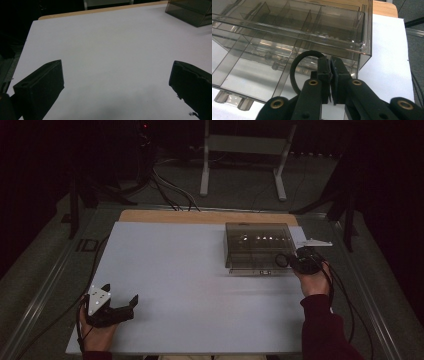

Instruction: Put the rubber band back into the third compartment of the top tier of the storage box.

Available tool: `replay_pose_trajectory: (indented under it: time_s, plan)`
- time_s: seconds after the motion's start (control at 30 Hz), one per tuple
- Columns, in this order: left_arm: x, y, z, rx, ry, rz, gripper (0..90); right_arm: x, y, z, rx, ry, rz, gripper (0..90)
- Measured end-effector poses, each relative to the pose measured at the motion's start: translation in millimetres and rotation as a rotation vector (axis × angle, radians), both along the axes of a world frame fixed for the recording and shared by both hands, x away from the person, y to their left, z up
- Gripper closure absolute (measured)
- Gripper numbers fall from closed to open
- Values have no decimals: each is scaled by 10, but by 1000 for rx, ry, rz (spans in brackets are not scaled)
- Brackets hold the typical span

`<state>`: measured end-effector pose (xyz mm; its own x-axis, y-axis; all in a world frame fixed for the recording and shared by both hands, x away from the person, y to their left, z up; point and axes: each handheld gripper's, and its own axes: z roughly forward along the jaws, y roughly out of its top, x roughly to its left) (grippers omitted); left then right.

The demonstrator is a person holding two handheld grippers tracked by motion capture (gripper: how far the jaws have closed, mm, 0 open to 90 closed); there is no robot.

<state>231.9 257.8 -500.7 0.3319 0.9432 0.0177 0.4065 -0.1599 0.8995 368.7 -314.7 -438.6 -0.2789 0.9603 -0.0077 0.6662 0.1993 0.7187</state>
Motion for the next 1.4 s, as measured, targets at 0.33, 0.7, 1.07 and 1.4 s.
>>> replay_pose_trajectory:
  time_s: [0.33, 0.7, 1.07, 1.4]
  plan:
    - [-2, 1, 2, 0, -1, -1, 6, 19, 14, -39, -24, 32, 16, 846]
    - [16, -14, 5, 7, 24, -12, 7, -26, -4, 6, -7, -7, 4, 605]
    - [14, -14, 28, 1, 16, -29, 7, -107, 44, 72, 23, -54, 36, 371]
    - [7, -2, 16, -1, 9, -7, 6, -172, 50, 131, 31, -99, 27, 168]
